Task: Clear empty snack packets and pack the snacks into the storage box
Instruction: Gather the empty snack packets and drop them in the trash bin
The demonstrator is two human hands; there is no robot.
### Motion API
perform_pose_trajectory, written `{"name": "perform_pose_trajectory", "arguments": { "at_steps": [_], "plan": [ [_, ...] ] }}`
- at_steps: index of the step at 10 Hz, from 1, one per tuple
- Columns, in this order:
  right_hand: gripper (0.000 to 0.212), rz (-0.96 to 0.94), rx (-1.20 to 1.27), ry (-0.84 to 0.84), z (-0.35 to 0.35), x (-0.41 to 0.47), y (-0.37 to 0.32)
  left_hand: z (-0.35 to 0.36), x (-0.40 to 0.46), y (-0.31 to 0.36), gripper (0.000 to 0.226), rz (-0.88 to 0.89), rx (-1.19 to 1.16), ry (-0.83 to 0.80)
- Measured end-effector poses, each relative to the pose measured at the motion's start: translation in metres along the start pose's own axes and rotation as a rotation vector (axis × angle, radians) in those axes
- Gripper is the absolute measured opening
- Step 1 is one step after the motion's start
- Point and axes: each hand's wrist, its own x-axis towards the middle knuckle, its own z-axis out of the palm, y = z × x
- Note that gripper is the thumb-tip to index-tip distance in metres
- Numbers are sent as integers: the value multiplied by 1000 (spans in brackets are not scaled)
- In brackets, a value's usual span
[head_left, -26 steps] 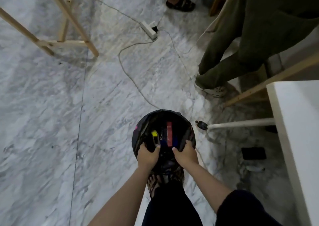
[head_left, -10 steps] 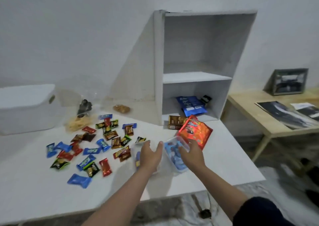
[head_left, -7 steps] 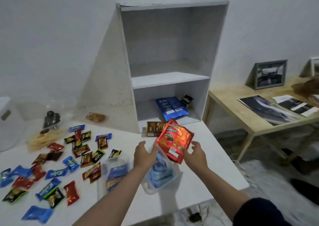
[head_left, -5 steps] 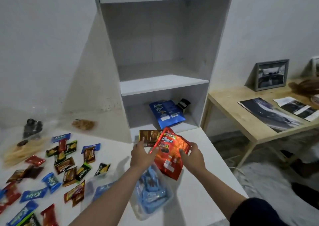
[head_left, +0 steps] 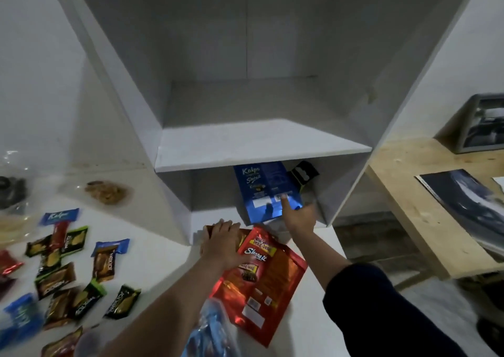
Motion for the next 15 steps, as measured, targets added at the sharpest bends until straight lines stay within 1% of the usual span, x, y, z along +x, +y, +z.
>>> {"name": "perform_pose_trajectory", "arguments": {
  "at_steps": [1, 2, 3, 4, 5, 6, 7, 8, 9, 10, 11, 12, 13, 14, 15],
  "plan": [
    [89, 71, -47, -11, 17, 33, -9, -3, 3, -3, 89, -12, -2, 16],
    [87, 151, -105, -89, 29, 50, -15, -11, 7, -7, 85, -59, 42, -29],
    [79, 202, -290, -110, 34, 52, -21, -15, 10, -14, 73, -112, 30, -49],
    [70, 227, -297, -203, 40, 55, -23, -12, 10, -17, 64, -126, 17, -51],
    [58, 305, -301, -203, 40, 54, -26, -11, 13, -17, 61, -138, 1, -75],
    [60, 266, -108, -290, 52, 62, -18, -12, 16, -17, 57, -146, -41, -92],
    [67, 258, 102, -293, 57, 70, -5, -15, 14, -11, 56, -123, -13, -84],
    [45, 145, 17, -282, 55, 56, -31, -21, 9, -1, 57, -91, 35, -58],
    [31, 123, -332, -396, 52, 61, -44, -26, 3, 8, 66, -73, 44, 22],
    [36, -4, -429, -417, 45, 68, -48, -29, -3, 13, 67, -82, -56, 84],
    [42, 182, -154, -500, 40, 62, -38, -36, -10, 8, 65, -120, -166, 137],
    [48, 382, 386, -474, 39, 53, -27, -47, -22, 2, 75, -165, -257, 219],
    [54, 398, 563, -408, 32, 43, -23, -59, -40, -1, 73, -184, -415, 308],
    [80, 327, 538, -411, 13, 32, -12, -68, -63, -3, 65, -195, -549, 305],
    [87, 283, 532, -455, -8, 20, 7, -71, -86, -7, 61, -223, -587, 347]
  ]
}}
